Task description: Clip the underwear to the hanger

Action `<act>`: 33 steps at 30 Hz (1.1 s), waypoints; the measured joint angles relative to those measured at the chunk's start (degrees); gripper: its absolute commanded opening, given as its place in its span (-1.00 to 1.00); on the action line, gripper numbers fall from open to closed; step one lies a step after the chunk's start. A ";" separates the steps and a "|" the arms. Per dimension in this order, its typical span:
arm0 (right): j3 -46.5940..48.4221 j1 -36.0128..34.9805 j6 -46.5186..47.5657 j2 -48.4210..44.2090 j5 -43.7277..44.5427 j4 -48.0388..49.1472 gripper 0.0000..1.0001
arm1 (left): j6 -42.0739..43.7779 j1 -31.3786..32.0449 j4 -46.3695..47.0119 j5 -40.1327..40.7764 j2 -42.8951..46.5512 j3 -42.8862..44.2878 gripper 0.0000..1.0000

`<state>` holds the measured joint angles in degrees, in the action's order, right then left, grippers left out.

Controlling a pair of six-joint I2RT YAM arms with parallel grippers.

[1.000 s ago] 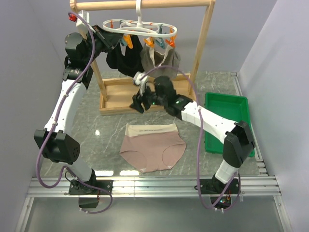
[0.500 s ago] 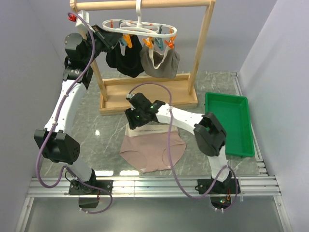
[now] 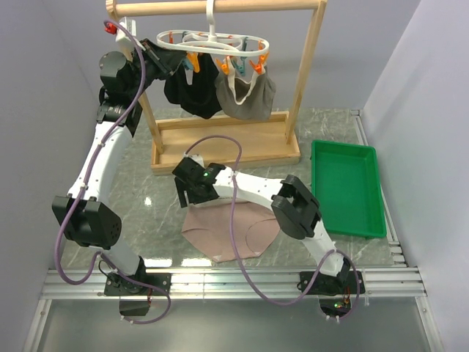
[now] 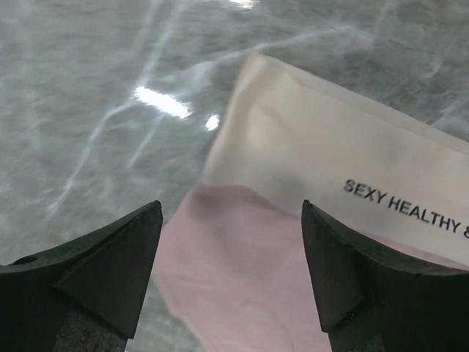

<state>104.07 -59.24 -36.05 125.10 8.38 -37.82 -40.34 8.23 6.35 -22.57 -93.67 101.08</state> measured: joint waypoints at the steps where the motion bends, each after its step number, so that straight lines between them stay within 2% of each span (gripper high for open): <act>1: 0.57 0.07 -0.50 1.03 0.55 -0.63 0.68 | -0.02 0.00 0.22 0.00 0.00 -0.22 -0.99; 6: 2.49 0.42 -1.79 6.12 3.37 -1.70 0.68 | -0.02 0.02 0.35 0.02 0.00 -0.59 -0.99; 11: 2.21 0.70 -2.51 6.16 5.16 -1.44 0.62 | -0.02 0.00 0.72 0.04 0.07 -0.57 -0.99; 16: -1.20 1.25 -2.86 4.26 6.08 0.17 0.61 | 0.02 0.00 0.74 0.02 0.07 -0.59 -0.99; 26: -5.97 2.23 -2.05 -0.55 5.86 -0.09 0.71 | 0.02 0.00 0.96 -0.02 0.07 -0.57 -0.99; 33: -6.60 2.49 -3.23 -3.54 5.55 -0.09 0.74 | 0.04 0.00 1.16 -0.04 0.07 -0.59 -0.99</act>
<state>97.47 -56.75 -39.29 121.56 13.93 -37.91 -40.29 8.23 7.51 -22.61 -93.60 100.49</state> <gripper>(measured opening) 0.863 0.090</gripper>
